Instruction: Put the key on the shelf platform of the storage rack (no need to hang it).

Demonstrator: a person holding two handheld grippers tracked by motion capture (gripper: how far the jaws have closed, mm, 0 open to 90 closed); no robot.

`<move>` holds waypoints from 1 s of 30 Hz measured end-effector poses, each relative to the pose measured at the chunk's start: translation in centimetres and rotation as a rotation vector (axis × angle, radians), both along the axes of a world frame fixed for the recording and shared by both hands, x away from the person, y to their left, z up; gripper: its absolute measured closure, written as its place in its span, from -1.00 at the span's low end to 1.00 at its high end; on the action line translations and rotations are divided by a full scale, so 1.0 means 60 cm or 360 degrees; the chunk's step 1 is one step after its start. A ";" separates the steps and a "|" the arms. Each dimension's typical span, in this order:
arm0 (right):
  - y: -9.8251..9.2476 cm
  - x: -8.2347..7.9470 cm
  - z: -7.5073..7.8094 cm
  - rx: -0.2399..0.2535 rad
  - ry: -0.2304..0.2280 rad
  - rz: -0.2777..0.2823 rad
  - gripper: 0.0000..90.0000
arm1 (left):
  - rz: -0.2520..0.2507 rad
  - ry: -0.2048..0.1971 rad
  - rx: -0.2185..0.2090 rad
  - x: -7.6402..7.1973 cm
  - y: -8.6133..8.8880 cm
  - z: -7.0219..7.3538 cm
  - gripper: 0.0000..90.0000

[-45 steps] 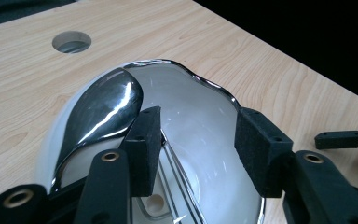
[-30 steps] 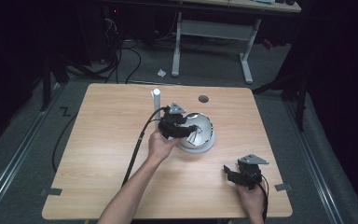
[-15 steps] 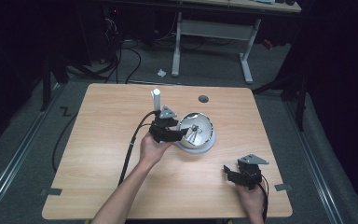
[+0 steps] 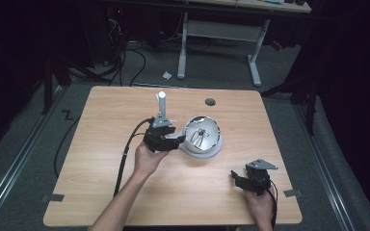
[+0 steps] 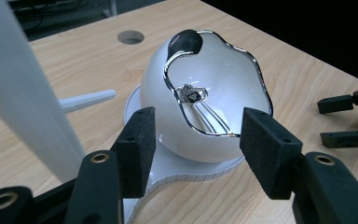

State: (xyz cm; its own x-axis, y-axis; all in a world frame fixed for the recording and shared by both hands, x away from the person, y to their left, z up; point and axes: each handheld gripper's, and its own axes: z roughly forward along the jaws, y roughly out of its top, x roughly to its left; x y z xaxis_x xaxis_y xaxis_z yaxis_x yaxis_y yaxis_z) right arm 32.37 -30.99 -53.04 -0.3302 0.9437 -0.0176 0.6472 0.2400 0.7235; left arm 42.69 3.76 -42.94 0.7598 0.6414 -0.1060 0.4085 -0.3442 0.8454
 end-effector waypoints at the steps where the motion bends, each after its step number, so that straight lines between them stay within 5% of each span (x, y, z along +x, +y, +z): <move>1: 0.000 0.000 0.000 0.0000 0.0000 0.0000 -0.27 | -0.0004 0.0000 -0.0011 -0.002 0.004 0.002 0.03; 8: 0.000 0.000 0.000 0.0000 -0.0001 -0.0001 -0.27 | 0.0045 0.0015 -0.0058 -0.011 0.032 -0.003 0.06; 18: 0.000 0.000 0.000 0.0000 -0.0002 -0.0001 -0.27 | 0.0055 -0.0015 0.0000 -0.023 0.046 0.003 0.02; 30: 0.000 0.000 0.000 0.0000 0.0000 0.0000 -0.27 | 0.0092 -0.0018 -0.0026 -0.035 0.070 0.002 0.01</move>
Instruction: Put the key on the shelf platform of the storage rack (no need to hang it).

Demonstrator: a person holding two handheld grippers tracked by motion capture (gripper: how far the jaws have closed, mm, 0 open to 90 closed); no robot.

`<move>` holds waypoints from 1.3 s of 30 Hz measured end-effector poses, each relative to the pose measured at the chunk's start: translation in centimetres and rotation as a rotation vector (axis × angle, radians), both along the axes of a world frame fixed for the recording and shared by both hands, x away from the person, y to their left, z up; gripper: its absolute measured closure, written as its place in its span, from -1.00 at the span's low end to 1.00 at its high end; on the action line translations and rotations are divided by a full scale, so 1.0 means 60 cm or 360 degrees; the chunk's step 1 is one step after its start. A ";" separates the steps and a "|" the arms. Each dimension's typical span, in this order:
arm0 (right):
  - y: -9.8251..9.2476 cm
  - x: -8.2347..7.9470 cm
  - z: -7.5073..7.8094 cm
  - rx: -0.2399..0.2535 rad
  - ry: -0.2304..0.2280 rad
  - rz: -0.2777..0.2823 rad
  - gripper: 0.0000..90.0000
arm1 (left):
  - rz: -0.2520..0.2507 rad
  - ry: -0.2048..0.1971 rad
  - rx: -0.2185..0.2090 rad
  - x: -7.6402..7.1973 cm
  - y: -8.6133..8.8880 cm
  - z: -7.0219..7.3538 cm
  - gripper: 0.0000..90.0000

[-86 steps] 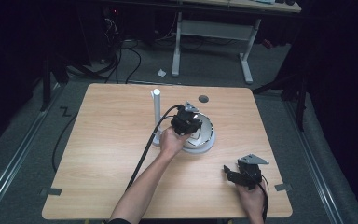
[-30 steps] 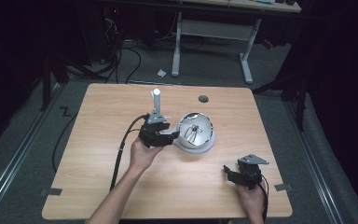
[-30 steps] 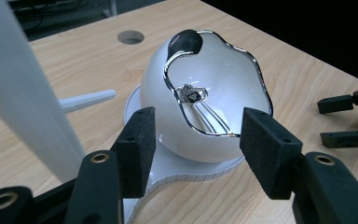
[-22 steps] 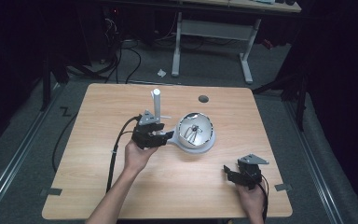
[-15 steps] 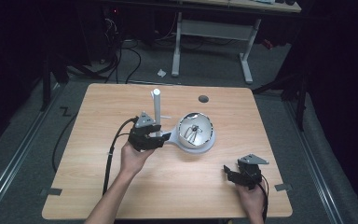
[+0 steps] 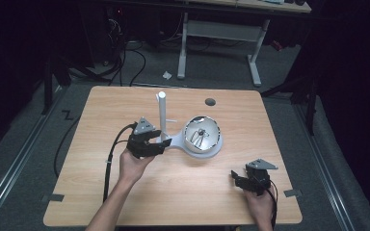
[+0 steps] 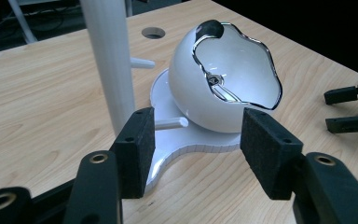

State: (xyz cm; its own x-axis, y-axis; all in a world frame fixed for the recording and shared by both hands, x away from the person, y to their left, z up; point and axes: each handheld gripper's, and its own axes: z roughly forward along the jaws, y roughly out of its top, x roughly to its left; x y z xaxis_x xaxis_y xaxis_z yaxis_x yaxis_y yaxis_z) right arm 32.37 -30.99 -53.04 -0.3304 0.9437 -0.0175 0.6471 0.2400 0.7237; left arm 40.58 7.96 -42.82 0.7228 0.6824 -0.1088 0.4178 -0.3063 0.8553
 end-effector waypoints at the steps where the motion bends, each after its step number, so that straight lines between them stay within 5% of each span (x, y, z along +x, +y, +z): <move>1: 0.000 0.000 0.000 0.0000 0.0000 0.0000 -0.27 | 0.0004 -0.0004 -0.0002 -0.001 0.002 0.001 0.01; 21: 0.000 0.000 0.000 0.0000 0.0000 0.0000 -0.27 | 0.0078 -0.0083 0.0017 -0.026 0.030 0.003 -0.05; 39: 0.000 0.000 0.000 0.0000 -0.0001 -0.0001 -0.27 | 0.0129 -0.0041 -0.0049 -0.047 0.070 -0.012 -0.06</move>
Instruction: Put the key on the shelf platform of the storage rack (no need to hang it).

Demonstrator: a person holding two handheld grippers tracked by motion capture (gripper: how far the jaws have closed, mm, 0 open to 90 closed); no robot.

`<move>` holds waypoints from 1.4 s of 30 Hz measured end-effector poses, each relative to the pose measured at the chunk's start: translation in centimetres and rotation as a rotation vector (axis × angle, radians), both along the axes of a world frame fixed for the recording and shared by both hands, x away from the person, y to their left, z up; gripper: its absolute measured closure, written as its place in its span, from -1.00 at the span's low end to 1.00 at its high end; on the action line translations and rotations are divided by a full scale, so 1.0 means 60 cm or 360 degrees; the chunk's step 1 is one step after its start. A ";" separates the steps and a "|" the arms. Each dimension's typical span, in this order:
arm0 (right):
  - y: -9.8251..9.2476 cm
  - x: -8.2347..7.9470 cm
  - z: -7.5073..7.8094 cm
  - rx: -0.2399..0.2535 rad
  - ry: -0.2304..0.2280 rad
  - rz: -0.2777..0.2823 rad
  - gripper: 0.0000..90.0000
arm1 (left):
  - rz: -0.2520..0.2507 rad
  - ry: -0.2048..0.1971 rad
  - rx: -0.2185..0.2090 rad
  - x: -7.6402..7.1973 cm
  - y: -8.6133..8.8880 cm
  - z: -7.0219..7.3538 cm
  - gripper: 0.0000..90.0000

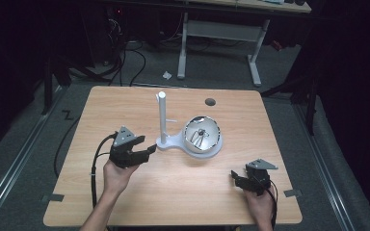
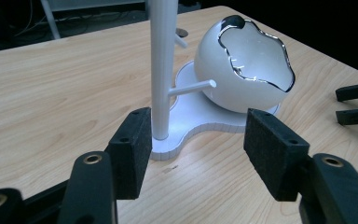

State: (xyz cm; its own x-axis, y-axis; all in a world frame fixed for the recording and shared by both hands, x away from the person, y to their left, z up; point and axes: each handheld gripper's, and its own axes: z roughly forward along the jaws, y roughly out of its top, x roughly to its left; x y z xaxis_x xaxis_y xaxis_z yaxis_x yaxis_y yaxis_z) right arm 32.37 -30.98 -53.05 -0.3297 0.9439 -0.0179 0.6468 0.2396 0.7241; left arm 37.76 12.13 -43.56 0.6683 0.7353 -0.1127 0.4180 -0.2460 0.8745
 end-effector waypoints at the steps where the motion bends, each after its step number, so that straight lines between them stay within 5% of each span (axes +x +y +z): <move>1: 0.000 0.000 0.000 0.0000 0.0001 0.0001 -0.27 | -0.0003 0.0007 -0.0016 -0.001 0.003 -0.001 -0.06; 9: 0.000 0.000 0.000 0.0000 0.0001 0.0001 -0.27 | 0.0040 0.0030 -0.0065 -0.011 0.017 -0.004 -0.08; 17: 0.000 0.000 0.000 0.0000 0.0000 0.0000 -0.27 | 0.0065 0.0082 -0.0190 -0.019 0.019 -0.011 -0.10; 24: 0.000 0.000 0.000 0.0000 0.0001 0.0001 -0.27 | 0.0070 0.0069 -0.0136 -0.022 0.029 -0.021 -0.11; 37: 0.000 0.000 0.000 0.0000 0.0001 0.0001 -0.27 | 0.0129 0.0136 -0.0113 -0.030 0.047 -0.054 -0.13; 40: 0.000 0.000 0.000 0.0000 0.0001 0.0001 -0.27 | 0.0189 0.0167 -0.0176 -0.033 0.041 -0.068 -0.13; 41: 0.000 0.000 0.000 0.0000 0.0000 0.0000 -0.27 | 0.0298 0.0185 -0.0380 -0.036 0.024 -0.074 -0.13; 42: 0.000 0.000 0.000 0.0000 0.0000 0.0000 -0.27 | 0.0260 0.0176 -0.0282 -0.035 0.032 -0.076 -0.13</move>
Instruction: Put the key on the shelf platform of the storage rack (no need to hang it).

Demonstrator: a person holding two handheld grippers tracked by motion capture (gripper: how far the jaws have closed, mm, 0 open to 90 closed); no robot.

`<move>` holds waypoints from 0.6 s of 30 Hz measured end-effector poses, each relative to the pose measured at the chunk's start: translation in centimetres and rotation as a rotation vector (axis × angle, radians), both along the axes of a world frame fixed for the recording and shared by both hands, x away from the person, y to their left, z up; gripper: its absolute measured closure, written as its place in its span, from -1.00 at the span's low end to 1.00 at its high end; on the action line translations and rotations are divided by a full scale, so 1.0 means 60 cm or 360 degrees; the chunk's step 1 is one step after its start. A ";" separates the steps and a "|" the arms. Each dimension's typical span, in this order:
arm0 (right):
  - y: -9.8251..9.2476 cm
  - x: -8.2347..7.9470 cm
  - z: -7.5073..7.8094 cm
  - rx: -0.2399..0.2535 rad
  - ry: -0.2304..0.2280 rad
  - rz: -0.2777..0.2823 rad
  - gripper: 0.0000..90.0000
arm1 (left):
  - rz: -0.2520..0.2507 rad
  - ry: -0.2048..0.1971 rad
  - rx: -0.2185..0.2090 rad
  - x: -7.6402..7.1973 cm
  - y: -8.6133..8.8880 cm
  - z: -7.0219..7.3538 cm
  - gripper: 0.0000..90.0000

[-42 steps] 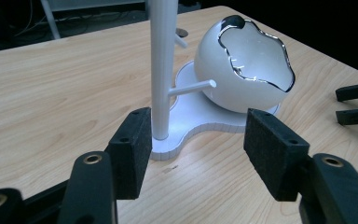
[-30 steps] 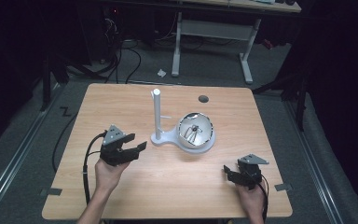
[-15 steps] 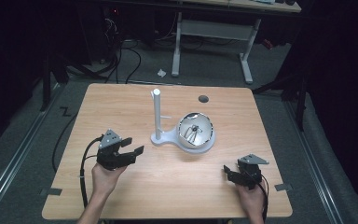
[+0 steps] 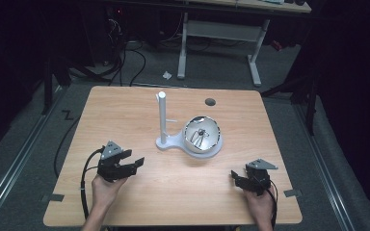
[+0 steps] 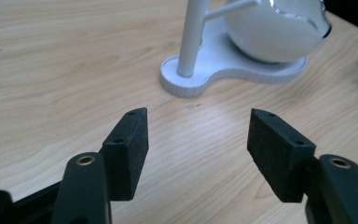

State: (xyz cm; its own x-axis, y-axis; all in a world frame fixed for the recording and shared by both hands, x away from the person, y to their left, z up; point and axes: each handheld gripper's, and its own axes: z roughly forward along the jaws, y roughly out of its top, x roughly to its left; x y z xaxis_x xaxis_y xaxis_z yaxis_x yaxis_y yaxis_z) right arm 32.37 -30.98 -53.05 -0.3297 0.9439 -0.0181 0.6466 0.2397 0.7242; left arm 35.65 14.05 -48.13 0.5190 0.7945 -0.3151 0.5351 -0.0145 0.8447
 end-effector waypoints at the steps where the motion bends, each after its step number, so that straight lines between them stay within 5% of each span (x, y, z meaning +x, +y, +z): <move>1: 0.000 0.000 0.000 0.0000 0.0002 0.0001 -0.27 | 0.0084 -0.0067 -0.0229 0.003 -0.017 -0.005 -0.14; 2: 0.000 0.000 0.000 0.0000 0.0002 0.0001 -0.27 | 0.0358 -0.0070 -0.0505 0.007 -0.041 -0.006 -0.14; 18: 0.000 0.000 0.000 0.0000 0.0001 0.0001 -0.27 | 0.0475 -0.0068 -0.0146 0.009 -0.036 -0.100 -0.16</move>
State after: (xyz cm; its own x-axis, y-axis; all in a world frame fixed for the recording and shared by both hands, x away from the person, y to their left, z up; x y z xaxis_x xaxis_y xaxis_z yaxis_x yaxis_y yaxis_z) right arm 32.37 -30.99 -53.04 -0.3300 0.9438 -0.0179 0.6471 0.2400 0.7236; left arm 36.16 11.88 -54.14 0.2815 0.8831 -0.3754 0.4681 0.2151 0.8571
